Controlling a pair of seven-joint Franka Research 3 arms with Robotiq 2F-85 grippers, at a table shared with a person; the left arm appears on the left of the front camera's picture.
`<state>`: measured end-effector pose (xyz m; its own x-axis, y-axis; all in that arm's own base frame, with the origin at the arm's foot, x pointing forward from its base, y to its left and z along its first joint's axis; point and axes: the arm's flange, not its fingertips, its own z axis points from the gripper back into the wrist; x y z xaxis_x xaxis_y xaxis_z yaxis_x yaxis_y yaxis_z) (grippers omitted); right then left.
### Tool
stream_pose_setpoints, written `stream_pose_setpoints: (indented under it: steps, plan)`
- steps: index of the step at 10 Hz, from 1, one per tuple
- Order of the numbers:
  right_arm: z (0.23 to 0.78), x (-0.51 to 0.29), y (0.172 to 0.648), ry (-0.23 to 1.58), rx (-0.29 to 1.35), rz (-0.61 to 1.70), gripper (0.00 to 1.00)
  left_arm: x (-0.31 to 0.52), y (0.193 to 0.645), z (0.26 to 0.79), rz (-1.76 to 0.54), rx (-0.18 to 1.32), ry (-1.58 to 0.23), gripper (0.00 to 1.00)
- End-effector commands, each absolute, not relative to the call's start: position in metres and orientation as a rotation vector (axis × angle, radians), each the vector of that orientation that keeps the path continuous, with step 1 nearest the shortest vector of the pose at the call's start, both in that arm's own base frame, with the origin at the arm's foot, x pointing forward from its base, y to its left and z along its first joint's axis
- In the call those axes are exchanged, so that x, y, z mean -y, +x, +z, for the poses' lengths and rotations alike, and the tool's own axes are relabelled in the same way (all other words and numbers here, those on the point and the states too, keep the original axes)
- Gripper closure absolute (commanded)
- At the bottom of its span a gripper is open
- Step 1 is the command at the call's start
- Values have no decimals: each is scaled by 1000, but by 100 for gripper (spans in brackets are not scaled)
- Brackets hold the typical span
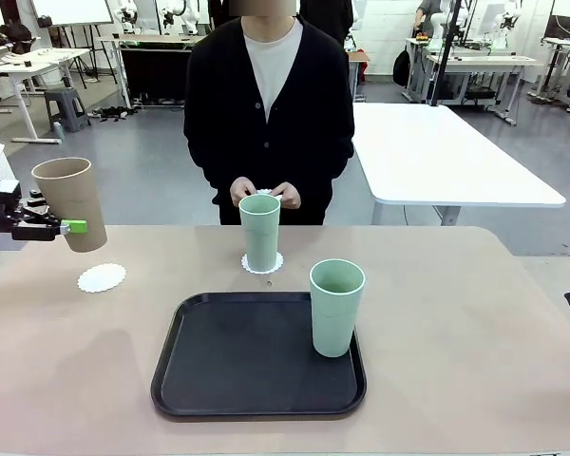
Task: Place coasters on the table and set cups on them.
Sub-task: Take one Reusable plastic cup from the Flat Tray and place it on a coaster set by the human.
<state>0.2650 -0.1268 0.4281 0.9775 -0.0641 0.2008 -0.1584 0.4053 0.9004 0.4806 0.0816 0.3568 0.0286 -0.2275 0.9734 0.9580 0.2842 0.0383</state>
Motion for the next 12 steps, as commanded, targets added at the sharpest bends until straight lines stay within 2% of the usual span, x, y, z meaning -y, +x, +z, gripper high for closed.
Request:
stream_pose_setpoints:
  steps: [1,8,12]
  plan:
    - [428,126,266,1167,228,66,0,-83,484,355,-1098,1165,-826,17]
    - [428,126,266,1167,228,66,0,-82,482,352,-1093,1159,-831,17]
    - [428,126,266,1167,228,66,0,-81,483,327,-1234,1188,-867,17]
